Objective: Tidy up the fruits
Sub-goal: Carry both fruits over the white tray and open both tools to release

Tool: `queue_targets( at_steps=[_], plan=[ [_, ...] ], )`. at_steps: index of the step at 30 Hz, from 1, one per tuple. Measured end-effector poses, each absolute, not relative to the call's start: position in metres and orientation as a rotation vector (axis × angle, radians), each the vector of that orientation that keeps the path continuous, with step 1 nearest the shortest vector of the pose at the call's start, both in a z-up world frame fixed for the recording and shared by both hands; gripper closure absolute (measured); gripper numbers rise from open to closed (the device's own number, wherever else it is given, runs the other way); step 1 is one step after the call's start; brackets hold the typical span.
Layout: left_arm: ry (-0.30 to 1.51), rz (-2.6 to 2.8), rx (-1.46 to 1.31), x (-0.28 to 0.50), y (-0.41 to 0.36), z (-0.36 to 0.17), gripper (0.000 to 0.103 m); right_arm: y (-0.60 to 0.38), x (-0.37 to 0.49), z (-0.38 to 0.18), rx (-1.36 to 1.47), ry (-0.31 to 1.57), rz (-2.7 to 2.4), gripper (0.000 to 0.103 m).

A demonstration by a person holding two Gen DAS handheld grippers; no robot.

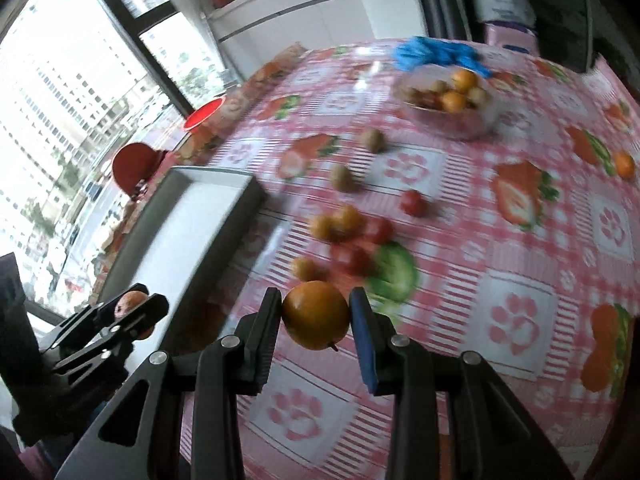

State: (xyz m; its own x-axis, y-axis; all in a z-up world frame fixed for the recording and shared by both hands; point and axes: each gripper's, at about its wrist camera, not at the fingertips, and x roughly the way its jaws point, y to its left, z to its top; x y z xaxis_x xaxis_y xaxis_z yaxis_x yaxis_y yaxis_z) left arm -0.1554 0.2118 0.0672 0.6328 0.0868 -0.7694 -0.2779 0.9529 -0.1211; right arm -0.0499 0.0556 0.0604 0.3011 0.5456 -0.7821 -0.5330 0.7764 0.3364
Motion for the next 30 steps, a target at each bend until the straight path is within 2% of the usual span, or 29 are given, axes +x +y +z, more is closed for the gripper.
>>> queue_targets(
  at_steps=[17,30],
  plan=[
    [0.867,0.428,-0.286,-0.177,0.319,0.037,0.063,0.218,-0.075,0.047,-0.178,1.081,0.921,0.065],
    [0.904,0.422,-0.317,-0.174,0.334,0.015,0.062,0.237,-0.073,0.028,-0.205,1.128,0.924,0.064]
  ],
)
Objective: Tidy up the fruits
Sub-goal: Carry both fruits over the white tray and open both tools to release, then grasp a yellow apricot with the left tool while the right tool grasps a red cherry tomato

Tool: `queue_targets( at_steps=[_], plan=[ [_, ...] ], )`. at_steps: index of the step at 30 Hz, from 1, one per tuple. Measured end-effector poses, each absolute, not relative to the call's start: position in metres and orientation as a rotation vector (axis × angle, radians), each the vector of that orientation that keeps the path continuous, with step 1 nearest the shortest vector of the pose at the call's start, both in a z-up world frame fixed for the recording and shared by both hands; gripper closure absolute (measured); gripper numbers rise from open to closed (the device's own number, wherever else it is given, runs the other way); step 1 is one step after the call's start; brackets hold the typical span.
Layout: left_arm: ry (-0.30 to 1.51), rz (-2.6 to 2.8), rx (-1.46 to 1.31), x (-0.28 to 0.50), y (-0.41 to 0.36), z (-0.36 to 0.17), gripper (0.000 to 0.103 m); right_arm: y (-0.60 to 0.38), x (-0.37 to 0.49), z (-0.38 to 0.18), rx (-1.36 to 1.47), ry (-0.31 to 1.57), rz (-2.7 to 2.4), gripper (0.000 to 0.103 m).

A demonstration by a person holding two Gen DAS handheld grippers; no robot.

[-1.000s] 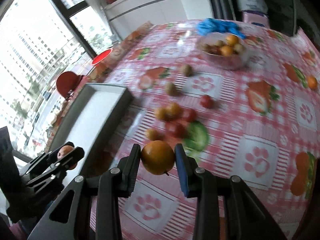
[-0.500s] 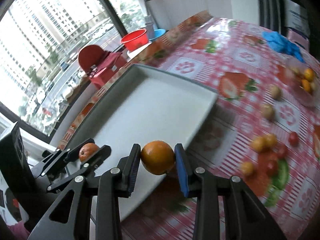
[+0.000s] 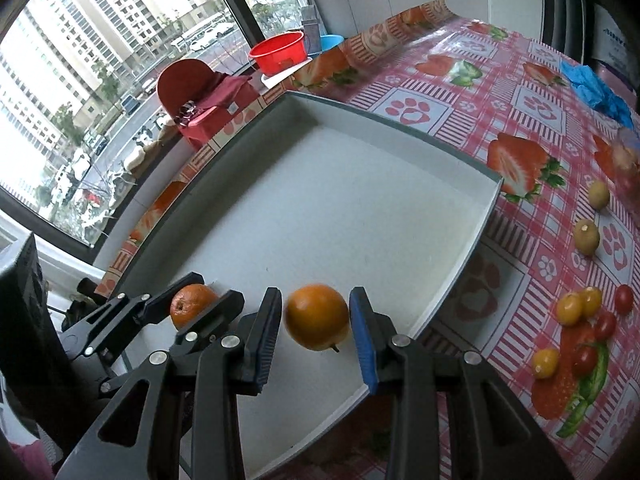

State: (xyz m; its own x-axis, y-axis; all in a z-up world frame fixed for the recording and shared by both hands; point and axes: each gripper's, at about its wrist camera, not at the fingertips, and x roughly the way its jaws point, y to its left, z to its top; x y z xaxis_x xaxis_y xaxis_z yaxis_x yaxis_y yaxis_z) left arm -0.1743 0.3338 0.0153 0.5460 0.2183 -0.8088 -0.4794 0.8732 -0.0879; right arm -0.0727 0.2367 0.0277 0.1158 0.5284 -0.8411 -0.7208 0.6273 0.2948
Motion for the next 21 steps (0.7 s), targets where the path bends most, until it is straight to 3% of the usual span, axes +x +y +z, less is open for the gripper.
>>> queue_targets(
  at_steps=[1,4,6,8,10,18,21],
  plan=[
    [0.908,0.421,-0.314,-0.174,0.333,0.014,0.062,0.236,-0.072,0.028,-0.199,1.129,0.927,0.063],
    [0.898,0.435,-0.288,-0.174,0.328,0.015,0.061,0.234,-0.071,0.032,-0.182,1.121,0.928,0.042],
    [0.898,0.437,-0.275,-0.174,0.325,0.017,0.054,0.23,-0.07,0.037,-0.171,1.114,0.931,0.036],
    [0.889,0.441,-0.272,-0.175,0.323,0.02,0.03,0.224,-0.07,0.043,-0.158,1.101,0.937,0.031],
    [0.865,0.46,-0.264,-0.177,0.322,0.024,0.019,0.216,-0.068,0.047,-0.135,1.089,0.939,0.025],
    [0.881,0.459,-0.26,-0.171,0.316,0.037,0.019,0.175,-0.052,0.059,-0.05,1.072,0.864,0.014],
    [0.888,0.447,-0.261,-0.167,0.307,0.041,0.019,0.152,-0.044,0.062,-0.022,1.054,0.817,0.0]
  ],
)
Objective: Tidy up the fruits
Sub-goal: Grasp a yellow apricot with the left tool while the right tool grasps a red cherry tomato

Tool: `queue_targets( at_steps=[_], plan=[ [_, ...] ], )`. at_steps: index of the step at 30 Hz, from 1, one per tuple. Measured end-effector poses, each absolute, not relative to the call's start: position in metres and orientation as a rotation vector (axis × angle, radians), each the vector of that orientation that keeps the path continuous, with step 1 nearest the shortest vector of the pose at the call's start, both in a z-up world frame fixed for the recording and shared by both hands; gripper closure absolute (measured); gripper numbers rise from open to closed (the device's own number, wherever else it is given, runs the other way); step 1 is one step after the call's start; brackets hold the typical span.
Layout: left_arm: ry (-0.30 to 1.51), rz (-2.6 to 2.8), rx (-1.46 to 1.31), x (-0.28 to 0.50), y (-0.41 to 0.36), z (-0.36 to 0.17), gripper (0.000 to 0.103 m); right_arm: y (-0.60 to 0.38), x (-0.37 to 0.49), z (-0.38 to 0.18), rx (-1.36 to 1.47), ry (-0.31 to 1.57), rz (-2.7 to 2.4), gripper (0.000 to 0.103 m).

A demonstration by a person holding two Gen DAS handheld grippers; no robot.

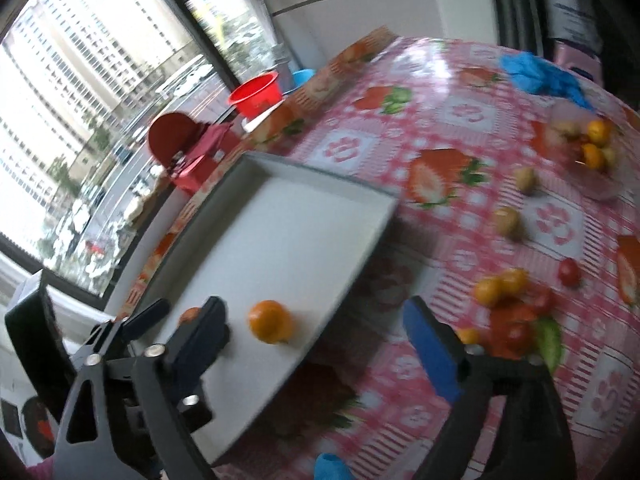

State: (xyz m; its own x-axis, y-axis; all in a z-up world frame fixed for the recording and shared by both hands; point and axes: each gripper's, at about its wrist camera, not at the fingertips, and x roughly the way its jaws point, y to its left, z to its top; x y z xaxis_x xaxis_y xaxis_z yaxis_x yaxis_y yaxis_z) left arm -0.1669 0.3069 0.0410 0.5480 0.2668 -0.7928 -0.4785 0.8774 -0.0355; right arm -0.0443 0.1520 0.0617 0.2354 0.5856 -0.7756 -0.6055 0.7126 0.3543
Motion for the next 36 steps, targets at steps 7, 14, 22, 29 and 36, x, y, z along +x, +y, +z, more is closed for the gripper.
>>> queue_targets(
  at_steps=[7,14,22,29,36],
  plan=[
    [0.878,0.411,-0.231,-0.159,0.282,0.056,0.019,0.079,-0.018,0.052,0.077,1.073,0.686,0.0],
    [0.899,0.375,-0.216,-0.144,0.255,0.06,0.019,0.028,0.0,0.029,0.079,1.124,0.564,0.0],
    [0.921,0.259,-0.177,-0.12,0.203,0.06,0.019,-0.003,0.015,0.017,-0.043,1.122,0.472,0.0],
    [0.963,0.206,-0.165,-0.1,0.174,0.053,0.019,-0.015,0.031,0.014,-0.117,1.094,0.421,0.0],
    [1.005,0.221,-0.154,-0.073,0.164,0.033,0.019,-0.003,0.032,-0.003,-0.218,1.07,0.401,0.0]
  ],
)
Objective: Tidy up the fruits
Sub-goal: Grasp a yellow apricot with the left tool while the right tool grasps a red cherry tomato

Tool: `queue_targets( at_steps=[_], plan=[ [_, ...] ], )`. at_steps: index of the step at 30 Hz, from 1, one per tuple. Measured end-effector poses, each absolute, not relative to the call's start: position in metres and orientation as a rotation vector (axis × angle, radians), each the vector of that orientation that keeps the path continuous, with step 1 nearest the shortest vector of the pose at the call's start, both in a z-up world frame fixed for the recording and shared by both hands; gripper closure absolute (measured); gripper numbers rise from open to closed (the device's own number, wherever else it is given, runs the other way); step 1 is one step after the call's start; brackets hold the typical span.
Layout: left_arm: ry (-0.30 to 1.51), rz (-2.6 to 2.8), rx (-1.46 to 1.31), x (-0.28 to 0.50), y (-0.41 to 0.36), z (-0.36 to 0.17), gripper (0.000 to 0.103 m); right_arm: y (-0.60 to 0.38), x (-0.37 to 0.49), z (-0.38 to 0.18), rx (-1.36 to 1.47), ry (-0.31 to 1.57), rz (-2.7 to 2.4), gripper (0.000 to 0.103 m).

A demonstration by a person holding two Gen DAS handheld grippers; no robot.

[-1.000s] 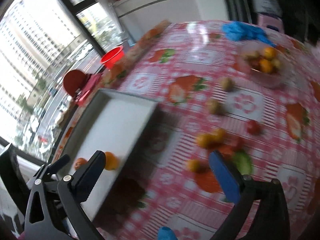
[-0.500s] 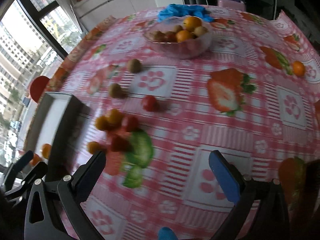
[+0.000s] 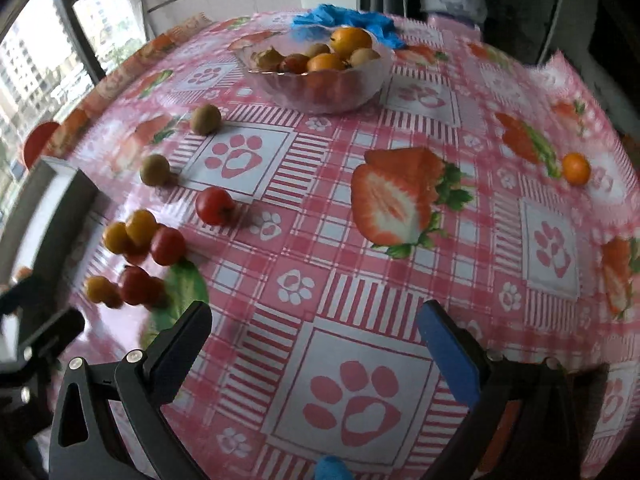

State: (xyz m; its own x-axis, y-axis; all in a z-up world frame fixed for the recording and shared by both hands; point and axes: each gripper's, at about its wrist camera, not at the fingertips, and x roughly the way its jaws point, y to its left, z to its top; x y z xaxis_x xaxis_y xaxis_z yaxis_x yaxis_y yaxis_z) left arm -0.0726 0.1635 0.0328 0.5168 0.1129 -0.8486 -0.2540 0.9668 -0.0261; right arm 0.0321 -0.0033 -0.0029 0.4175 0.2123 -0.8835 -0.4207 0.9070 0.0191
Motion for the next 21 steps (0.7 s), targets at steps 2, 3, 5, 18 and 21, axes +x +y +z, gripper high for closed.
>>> queue_targets(
  at_steps=[2,3,5,18,21],
  plan=[
    [1.008,0.229,-0.14,-0.066,0.161,0.028,0.019,-0.001,0.031,-0.004,-0.236,1.056,0.4,0.0],
    [1.008,0.227,-0.135,-0.064,0.161,0.026,0.019,0.0,0.031,-0.005,-0.247,1.048,0.398,0.0],
    [1.009,0.226,-0.124,-0.058,0.159,0.022,0.019,0.0,0.029,-0.006,-0.254,1.024,0.404,0.0],
    [1.013,0.213,-0.099,-0.04,0.155,0.006,0.019,0.019,0.039,-0.004,-0.247,0.967,0.397,0.0],
    [1.004,0.188,-0.112,-0.039,0.157,0.006,0.029,0.032,0.044,-0.002,-0.222,0.964,0.461,0.003]
  ],
)
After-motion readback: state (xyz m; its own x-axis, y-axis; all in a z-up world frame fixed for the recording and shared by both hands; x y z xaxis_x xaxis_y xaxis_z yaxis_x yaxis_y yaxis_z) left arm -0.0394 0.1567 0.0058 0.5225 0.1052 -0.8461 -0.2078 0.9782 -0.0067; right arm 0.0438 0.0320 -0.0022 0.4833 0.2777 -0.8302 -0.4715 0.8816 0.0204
